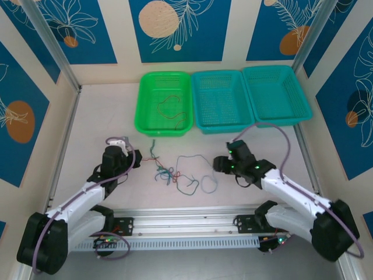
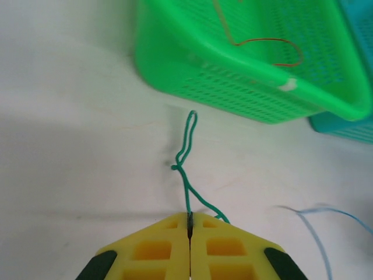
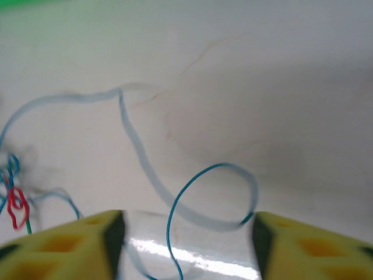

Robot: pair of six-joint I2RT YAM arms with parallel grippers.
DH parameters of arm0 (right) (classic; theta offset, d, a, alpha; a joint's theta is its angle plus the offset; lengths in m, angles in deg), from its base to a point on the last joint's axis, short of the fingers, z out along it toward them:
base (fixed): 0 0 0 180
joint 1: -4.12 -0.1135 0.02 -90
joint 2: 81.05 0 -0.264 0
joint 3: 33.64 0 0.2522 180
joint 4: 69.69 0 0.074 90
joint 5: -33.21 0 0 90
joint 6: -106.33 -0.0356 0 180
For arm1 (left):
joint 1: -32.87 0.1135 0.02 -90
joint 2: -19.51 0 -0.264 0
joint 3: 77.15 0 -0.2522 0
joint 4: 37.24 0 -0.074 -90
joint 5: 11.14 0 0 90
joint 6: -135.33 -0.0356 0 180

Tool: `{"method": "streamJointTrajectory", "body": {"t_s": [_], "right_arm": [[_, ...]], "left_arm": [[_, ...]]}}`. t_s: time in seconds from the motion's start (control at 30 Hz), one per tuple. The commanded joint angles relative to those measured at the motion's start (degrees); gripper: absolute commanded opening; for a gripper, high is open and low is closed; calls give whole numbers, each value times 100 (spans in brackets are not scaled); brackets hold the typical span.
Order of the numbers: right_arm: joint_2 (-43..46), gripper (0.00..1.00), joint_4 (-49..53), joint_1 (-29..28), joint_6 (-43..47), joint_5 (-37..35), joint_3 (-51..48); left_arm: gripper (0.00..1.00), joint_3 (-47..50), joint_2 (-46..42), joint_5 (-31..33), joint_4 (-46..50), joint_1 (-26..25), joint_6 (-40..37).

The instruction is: Untangle the cables

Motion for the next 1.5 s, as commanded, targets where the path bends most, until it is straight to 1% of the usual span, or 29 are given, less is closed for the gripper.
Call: {"method": "streamJointTrajectory", "body": {"t_s": [0.0, 0.1, 0.13, 0.17, 0.3, 0.4, 0.53, 0.63, 0.7, 0.77, 0.9, 1.0, 1.03, 1.07, 1.13, 1.23, 1.3, 1.4, 1.47], "right_arm": [[-188, 69, -2, -290, 861, 41, 773], [-503, 70, -305, -324, 1247, 1521, 1201], [-724, 73, -304, -358, 1231, 1818, 1416], [-925, 74, -301, -392, 1215, 2050, 1605], [-1752, 74, -762, -648, 1013, 2506, 2056], [-2333, 75, -967, -590, 448, 2753, 2331], [-2962, 81, -1069, -611, -17, 3253, 2895], [-3407, 82, -1239, -648, -465, 3489, 3224], [-3732, 81, -1084, -718, -638, 3307, 3455], [-4004, 76, -784, -813, -693, 2977, 3669], [-4161, 60, -681, -901, -800, 2718, 3712], [-4091, 40, -750, -869, -979, 2532, 3578], [-4057, 32, -759, -853, -1006, 2476, 3529], [-4031, 23, -752, -838, -1040, 2400, 3479], [-3900, 1, -741, -792, -1161, 2112, 3303], [-3497, 0, -772, -642, -1430, 1451, 2837], [-3164, 0, -599, -543, -1529, 790, 2523], [-2721, 0, -286, -402, -1570, -148, 2114], [-2461, 0, -122, -246, -1563, -530, 1848]], "left_arm": [[0, -176, -148, -831, -661, -36, -441], [0, -314, -223, -1358, -736, -59, -799], [0, -360, -223, -1480, -757, -77, -909], [0, -383, -208, -1571, -798, -87, -984], [0, -460, -198, -1938, -1107, -153, -1219], [0, -497, -255, -2073, -1269, -287, -1360], [0, -589, -266, -1901, -1099, -636, -1679], [0, -621, -184, -1754, -1104, -816, -1762], [0, -638, -172, -1703, -1142, -859, -1750], [0, -638, -238, -1598, -1137, -882, -1714], [0, -656, -482, -1346, -894, -897, -1721], [0, -639, -582, -1166, -787, -914, -1715], [0, -630, -609, -1095, -773, -913, -1704], [0, -615, -627, -1052, -764, -914, -1697], [0, -590, -674, -886, -727, -913, -1654], [0, -619, -749, -387, -430, -918, -1610], [0, -640, -810, 43, -128, -913, -1578], [0, -571, -910, 491, 24, -909, -1492], [0, -559, -919, 776, 168, -905, -1401]]}}
